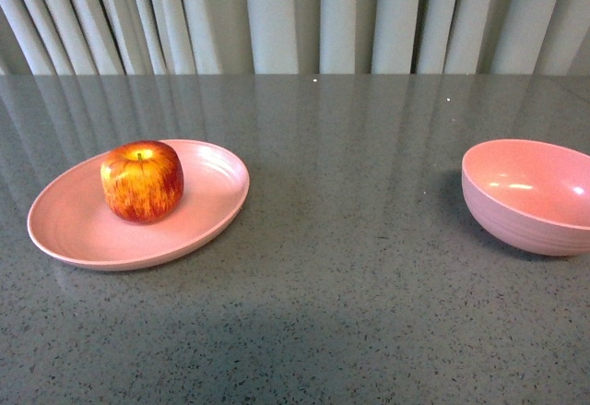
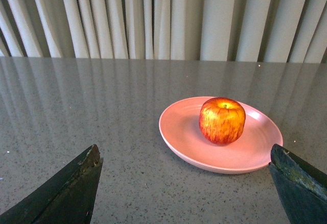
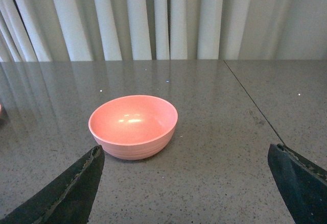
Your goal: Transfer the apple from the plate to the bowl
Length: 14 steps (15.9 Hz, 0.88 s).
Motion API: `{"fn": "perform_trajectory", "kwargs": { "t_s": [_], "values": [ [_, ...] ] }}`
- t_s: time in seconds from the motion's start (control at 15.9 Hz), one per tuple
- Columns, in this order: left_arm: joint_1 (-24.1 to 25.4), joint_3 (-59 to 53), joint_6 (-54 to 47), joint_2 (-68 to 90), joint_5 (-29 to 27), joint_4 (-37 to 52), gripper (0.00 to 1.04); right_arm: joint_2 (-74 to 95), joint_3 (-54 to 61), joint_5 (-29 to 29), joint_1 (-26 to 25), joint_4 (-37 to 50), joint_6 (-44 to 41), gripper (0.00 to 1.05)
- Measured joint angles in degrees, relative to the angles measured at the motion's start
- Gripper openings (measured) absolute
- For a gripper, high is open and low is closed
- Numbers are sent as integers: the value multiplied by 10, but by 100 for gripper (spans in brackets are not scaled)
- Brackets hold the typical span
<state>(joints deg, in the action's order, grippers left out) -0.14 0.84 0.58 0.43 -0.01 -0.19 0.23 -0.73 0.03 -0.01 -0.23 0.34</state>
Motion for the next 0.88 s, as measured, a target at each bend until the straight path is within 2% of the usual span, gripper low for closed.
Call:
{"fn": "perform_trajectory", "kwargs": {
  "t_s": [0.88],
  "values": [
    [0, 0, 0, 0, 0, 0, 98, 0, 0, 0, 0, 0, 0, 98]
  ]
}}
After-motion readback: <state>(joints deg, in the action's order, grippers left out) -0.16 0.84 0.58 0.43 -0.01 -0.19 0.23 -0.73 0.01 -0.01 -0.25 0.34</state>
